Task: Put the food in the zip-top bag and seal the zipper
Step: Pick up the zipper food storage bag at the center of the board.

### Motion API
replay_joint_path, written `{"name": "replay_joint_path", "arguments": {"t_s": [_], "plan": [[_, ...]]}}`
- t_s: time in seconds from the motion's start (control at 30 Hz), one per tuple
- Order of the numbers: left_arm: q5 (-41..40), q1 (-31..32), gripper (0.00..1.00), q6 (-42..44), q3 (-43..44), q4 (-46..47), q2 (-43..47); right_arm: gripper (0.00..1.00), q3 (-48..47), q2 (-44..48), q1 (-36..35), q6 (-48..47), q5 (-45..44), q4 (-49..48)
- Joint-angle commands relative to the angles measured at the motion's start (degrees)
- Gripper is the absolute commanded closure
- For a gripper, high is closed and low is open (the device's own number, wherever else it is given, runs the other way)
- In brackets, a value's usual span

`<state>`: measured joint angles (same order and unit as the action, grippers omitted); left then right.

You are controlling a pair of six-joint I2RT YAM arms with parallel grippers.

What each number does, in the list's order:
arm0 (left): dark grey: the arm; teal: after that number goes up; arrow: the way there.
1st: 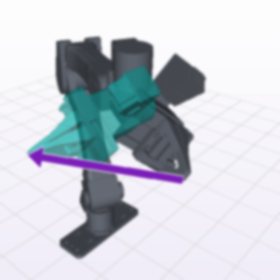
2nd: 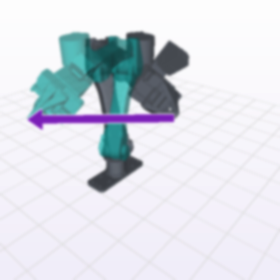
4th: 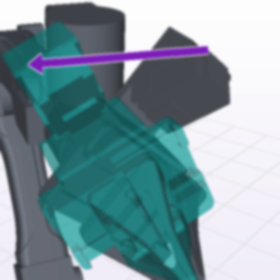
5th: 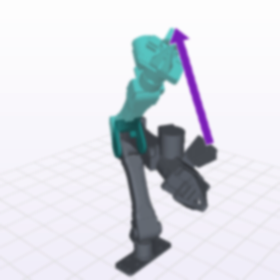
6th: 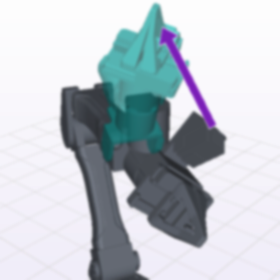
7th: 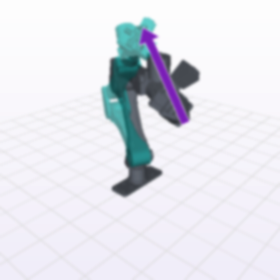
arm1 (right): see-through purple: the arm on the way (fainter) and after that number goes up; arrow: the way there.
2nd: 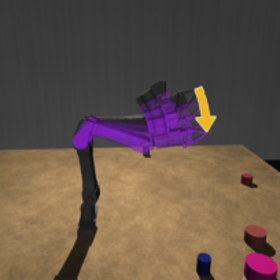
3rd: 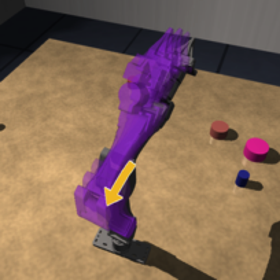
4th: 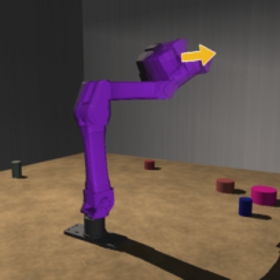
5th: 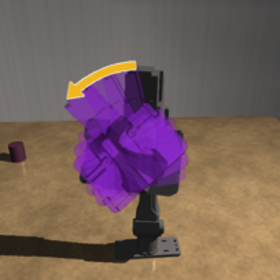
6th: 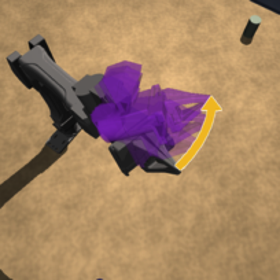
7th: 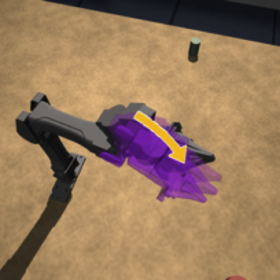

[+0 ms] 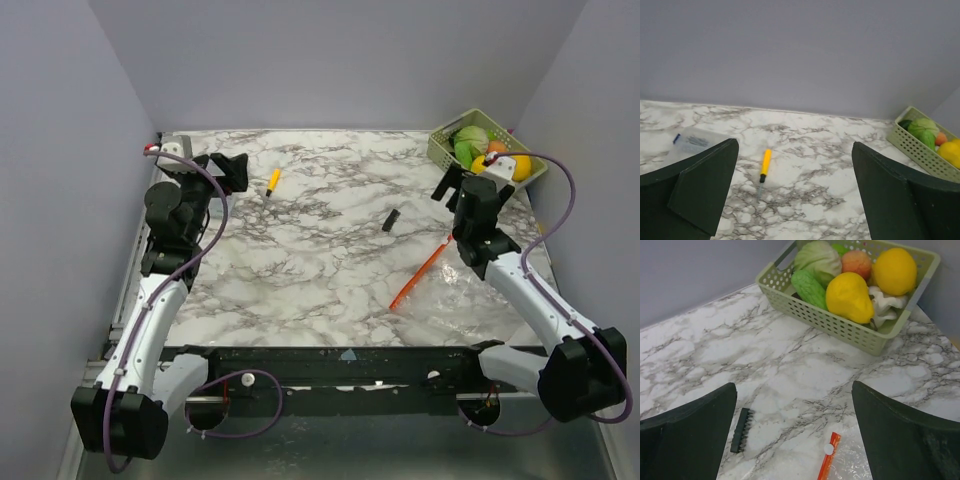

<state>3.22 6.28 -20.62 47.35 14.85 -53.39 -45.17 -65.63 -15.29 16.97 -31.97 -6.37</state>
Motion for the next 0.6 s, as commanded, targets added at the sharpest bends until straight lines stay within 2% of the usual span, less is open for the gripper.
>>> {"name": "replay_joint_path", "arguments": {"t_s": [0.0,0.07,0.1,0.17,0.37,0.57], "plan": [[7.2,3.2,0.01,-3.3,4.0,-6.3,-3.9,0.00,-5.1,-2.5,0.2,8.6,-11.4,10.8],[7.2,5.3,0.01,-2.4,4.7,-7.6,-4.5,0.00,-8.0,-4.6,0.2,17.1,-14.0,19.8],[7.0,6.2,0.01,-2.1,4.8,-8.0,-4.6,0.00,-8.8,-5.5,0.2,18.5,-13.8,22.6],[6.5,8.2,0.02,-1.5,4.8,-8.6,-4.7,0.00,-10.7,-6.8,0.2,18.3,-9.2,26.7],[6.3,13.4,0.02,0.6,6.8,-11.9,-5.6,0.00,-14.2,-12.1,0.1,25.7,-1.3,39.9],[9.9,14.0,0.01,-1.6,6.4,-11.0,-6.0,0.00,-23.8,-24.6,-8.9,42.1,-15.9,61.5]]}}
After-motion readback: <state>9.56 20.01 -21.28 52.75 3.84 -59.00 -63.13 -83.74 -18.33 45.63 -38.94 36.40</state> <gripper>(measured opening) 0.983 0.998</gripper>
